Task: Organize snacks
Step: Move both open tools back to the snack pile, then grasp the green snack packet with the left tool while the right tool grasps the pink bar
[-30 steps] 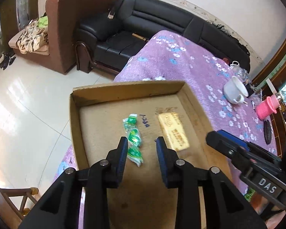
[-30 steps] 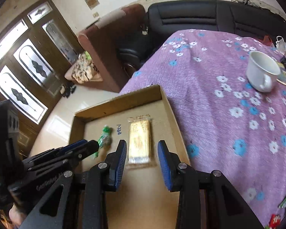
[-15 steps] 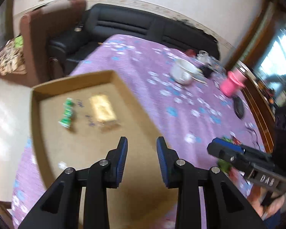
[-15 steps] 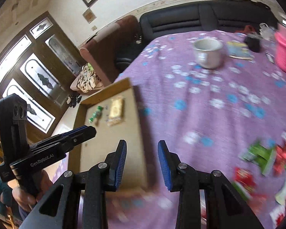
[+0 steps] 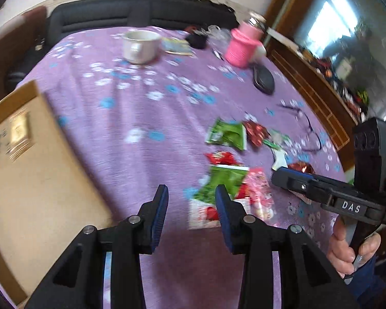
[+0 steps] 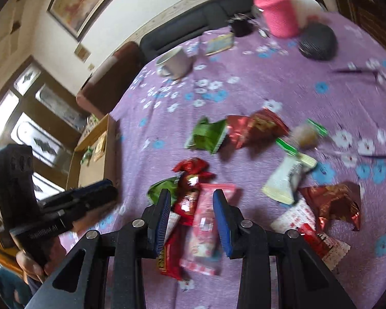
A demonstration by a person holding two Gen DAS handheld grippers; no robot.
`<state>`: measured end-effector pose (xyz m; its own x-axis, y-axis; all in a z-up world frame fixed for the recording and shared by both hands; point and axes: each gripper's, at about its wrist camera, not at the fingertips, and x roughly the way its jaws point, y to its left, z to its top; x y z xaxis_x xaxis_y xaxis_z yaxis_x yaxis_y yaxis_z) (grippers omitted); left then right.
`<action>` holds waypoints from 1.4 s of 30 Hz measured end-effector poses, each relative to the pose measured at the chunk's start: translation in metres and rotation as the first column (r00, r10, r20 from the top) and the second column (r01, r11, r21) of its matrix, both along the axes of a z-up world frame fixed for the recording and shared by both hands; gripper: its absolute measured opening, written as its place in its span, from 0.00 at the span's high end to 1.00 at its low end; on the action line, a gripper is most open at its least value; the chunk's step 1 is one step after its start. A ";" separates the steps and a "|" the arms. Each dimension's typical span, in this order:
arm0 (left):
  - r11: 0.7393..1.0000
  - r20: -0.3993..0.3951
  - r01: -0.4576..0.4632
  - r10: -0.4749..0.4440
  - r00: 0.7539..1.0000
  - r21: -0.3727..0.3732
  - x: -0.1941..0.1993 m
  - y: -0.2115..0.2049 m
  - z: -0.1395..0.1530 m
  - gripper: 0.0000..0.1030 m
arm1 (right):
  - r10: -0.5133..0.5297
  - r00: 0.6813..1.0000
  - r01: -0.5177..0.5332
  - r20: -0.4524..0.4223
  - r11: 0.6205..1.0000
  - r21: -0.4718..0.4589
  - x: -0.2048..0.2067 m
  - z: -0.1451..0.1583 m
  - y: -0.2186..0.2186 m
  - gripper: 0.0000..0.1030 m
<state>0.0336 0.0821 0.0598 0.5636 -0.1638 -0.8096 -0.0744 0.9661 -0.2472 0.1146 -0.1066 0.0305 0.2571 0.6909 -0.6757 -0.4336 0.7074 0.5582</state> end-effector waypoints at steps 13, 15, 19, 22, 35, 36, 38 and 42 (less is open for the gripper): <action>0.992 -0.056 0.086 -0.081 0.995 0.097 0.046 -0.043 -0.040 0.61 | 0.015 1.000 -0.013 0.023 0.996 -0.084 -0.002 -0.010 0.001 0.60; 0.989 -0.040 0.069 -0.064 0.997 0.130 0.044 -0.045 -0.039 0.62 | 0.029 0.999 -0.025 0.028 0.991 -0.128 -0.005 -0.014 0.007 0.60; 0.990 -0.022 0.012 -0.009 1.000 0.140 0.032 -0.037 -0.036 0.62 | 0.059 0.996 -0.042 0.067 0.973 -0.227 -0.017 -0.017 0.019 0.60; 0.991 0.021 -0.028 0.026 0.999 0.132 0.018 -0.031 -0.026 0.62 | 0.092 0.989 -0.052 0.116 0.948 -0.315 -0.028 -0.022 0.032 0.60; 0.986 0.109 -0.123 0.112 0.988 0.108 -0.017 -0.009 0.003 0.62 | 0.039 0.957 0.084 0.286 0.911 -0.403 -0.034 -0.008 0.022 0.77; 0.985 0.113 -0.134 0.122 0.986 0.104 -0.019 -0.006 0.004 0.62 | 0.029 0.955 0.093 0.296 0.917 -0.388 -0.035 -0.004 0.020 0.77; 0.982 0.126 -0.156 0.142 0.982 0.108 -0.023 0.000 0.007 0.62 | 0.011 0.943 0.111 0.332 0.932 -0.345 -0.038 0.004 0.016 0.77; 0.952 0.182 -0.238 0.204 0.962 0.193 -0.034 0.005 0.012 0.62 | 0.026 0.917 0.091 0.397 0.957 -0.275 -0.051 0.020 0.017 0.76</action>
